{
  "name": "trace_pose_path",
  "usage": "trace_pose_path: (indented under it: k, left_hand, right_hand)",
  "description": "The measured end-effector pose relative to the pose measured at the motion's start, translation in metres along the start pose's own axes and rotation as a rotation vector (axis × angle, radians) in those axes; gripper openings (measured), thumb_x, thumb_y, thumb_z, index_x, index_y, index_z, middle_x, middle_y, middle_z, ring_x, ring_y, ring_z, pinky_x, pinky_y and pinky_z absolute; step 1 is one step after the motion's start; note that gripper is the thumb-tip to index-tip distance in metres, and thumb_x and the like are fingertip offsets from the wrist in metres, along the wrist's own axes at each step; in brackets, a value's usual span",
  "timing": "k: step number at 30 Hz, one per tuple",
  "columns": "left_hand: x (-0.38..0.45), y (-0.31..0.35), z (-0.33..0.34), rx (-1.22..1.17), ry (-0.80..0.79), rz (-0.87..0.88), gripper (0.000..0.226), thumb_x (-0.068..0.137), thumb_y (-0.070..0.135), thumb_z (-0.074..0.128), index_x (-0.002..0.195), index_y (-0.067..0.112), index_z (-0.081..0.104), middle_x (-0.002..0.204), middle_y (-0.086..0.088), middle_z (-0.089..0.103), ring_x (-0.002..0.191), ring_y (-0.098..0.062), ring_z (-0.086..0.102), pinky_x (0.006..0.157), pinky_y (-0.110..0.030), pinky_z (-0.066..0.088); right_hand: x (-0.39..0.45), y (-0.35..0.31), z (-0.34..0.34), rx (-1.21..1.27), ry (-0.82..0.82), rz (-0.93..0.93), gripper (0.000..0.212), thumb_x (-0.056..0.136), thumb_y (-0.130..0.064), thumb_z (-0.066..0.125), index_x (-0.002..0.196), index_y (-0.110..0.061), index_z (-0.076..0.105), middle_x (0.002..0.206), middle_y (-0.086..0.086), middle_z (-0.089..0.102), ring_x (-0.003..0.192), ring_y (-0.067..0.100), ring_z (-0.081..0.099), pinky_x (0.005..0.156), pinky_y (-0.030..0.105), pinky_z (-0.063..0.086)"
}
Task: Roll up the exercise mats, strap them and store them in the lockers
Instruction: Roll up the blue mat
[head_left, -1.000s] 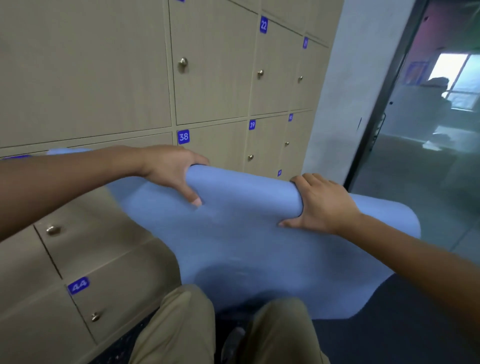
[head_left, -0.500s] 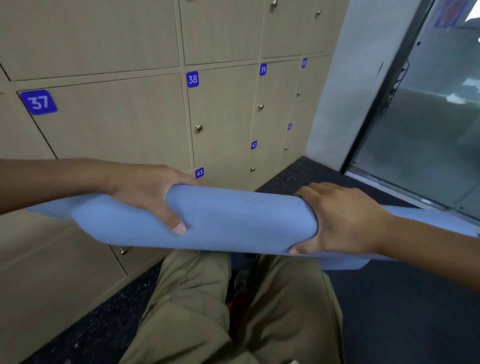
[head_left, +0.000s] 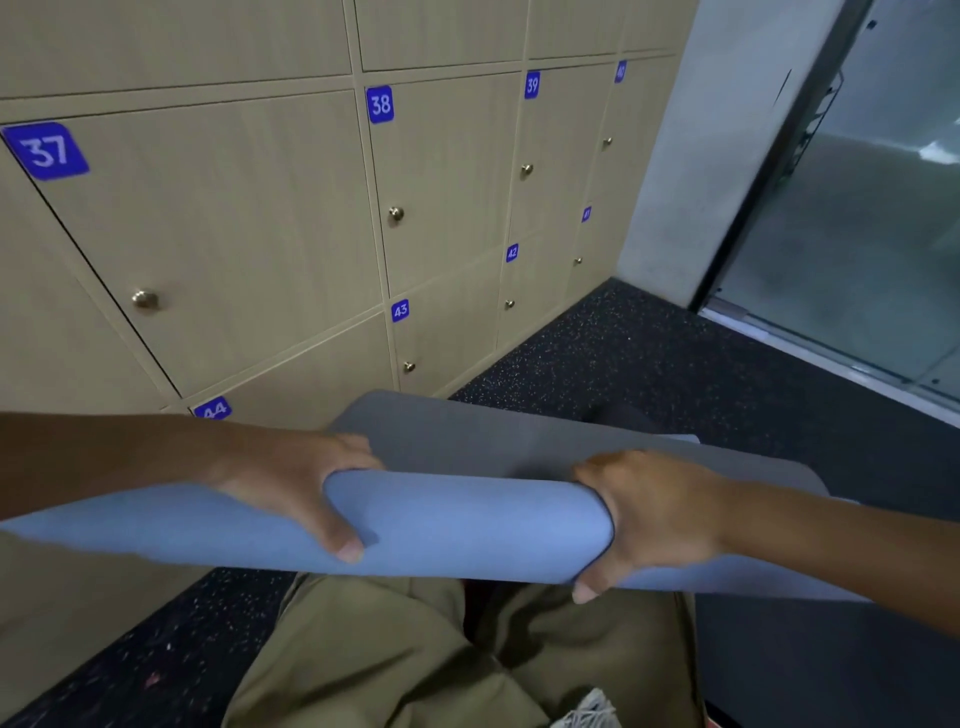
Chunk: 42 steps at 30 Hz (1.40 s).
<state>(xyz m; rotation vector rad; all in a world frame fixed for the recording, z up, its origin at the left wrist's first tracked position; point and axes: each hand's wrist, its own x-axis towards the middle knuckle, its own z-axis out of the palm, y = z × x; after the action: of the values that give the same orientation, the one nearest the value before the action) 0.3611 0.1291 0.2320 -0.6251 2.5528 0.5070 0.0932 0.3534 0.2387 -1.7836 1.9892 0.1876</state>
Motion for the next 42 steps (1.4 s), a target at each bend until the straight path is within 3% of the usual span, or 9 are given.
trace_pose_path:
  k: [8,12,19,24,27,30,33,38,42]
  left_hand:
    - [0.003,0.019,0.009,-0.076,0.079,0.135,0.078,0.069,0.067,0.083,0.136,0.051,0.048,0.123,0.026,0.046,0.114,0.008,0.049,0.097,-0.018,0.042]
    - [0.019,0.006,0.008,-0.194,0.019,0.128,0.061,0.072,0.063,0.085,0.125,0.047,0.059,0.115,0.02,0.053,0.109,0.008,0.053,0.101,-0.024,0.042]
    - [0.042,-0.01,0.002,-0.331,-0.137,0.064,0.075,0.058,0.08,0.076,0.123,0.045,0.063,0.118,0.029,0.062,0.114,0.009,0.058,0.109,-0.029,0.044]
    - [0.047,-0.004,-0.009,-0.196,-0.265,0.039,0.056,0.087,0.068,0.066,0.135,0.045,0.049,0.131,0.026,0.052,0.121,0.009,0.051,0.108,-0.023,0.038]
    - [0.049,0.004,-0.01,-0.067,-0.157,0.117,0.062,0.089,0.072,0.059,0.141,0.045,0.038,0.129,0.024,0.042,0.123,0.008,0.043,0.109,-0.027,0.037]
    - [0.048,0.017,-0.003,-0.05,0.046,0.2,0.066,0.086,0.07,0.064,0.142,0.044,0.04,0.127,0.025,0.042,0.121,0.011,0.041,0.103,-0.02,0.037]
    - [0.051,0.023,0.007,0.003,0.15,0.224,0.076,0.081,0.076,0.064,0.146,0.043,0.041,0.132,0.024,0.043,0.124,0.005,0.042,0.105,-0.026,0.038]
    - [0.067,0.006,0.012,-0.062,0.166,0.228,0.082,0.072,0.082,0.06,0.146,0.049,0.045,0.117,0.031,0.047,0.115,0.009,0.048,0.099,-0.024,0.041]
    - [0.079,0.002,0.001,-0.18,0.085,0.22,0.071,0.073,0.072,0.066,0.139,0.052,0.053,0.112,0.027,0.052,0.109,0.012,0.05,0.096,-0.02,0.04]
  right_hand:
    - [0.018,0.022,0.0,0.27,-0.157,0.024,0.066,0.054,-0.066,0.091,0.111,-0.044,0.065,0.106,-0.028,0.069,0.099,-0.005,0.064,0.093,0.026,0.054]
    - [0.027,0.025,-0.005,0.277,-0.229,0.033,0.065,0.059,-0.069,0.086,0.114,-0.046,0.062,0.113,-0.026,0.066,0.106,-0.003,0.062,0.099,0.03,0.052]
    - [0.026,0.02,-0.01,0.076,-0.057,-0.059,0.087,0.065,-0.07,0.081,0.134,-0.039,0.037,0.13,-0.02,0.04,0.121,0.003,0.038,0.104,0.03,0.04]
    - [0.037,0.023,-0.003,0.079,0.0,-0.079,0.075,0.063,-0.064,0.085,0.124,-0.04,0.049,0.119,-0.021,0.052,0.109,0.004,0.051,0.097,0.032,0.047]
    - [0.049,0.033,-0.011,0.182,-0.076,-0.068,0.066,0.063,-0.062,0.087,0.117,-0.04,0.057,0.112,-0.021,0.061,0.103,0.0,0.058,0.093,0.032,0.051]
    - [0.063,0.042,-0.019,0.254,-0.168,-0.052,0.06,0.066,-0.059,0.088,0.117,-0.041,0.062,0.111,-0.022,0.066,0.099,-0.001,0.063,0.091,0.027,0.052]
    - [0.075,0.048,-0.025,0.27,-0.226,-0.03,0.059,0.07,-0.056,0.087,0.122,-0.039,0.064,0.111,-0.021,0.069,0.099,-0.001,0.065,0.089,0.022,0.051]
    - [0.083,0.055,-0.029,0.305,-0.297,-0.01,0.061,0.074,-0.064,0.08,0.129,-0.043,0.062,0.119,-0.024,0.068,0.109,0.0,0.065,0.105,0.034,0.05]
    - [0.071,0.053,-0.029,0.317,-0.21,-0.023,0.066,0.084,-0.057,0.076,0.142,-0.038,0.052,0.132,-0.026,0.059,0.119,-0.004,0.056,0.105,0.021,0.043]
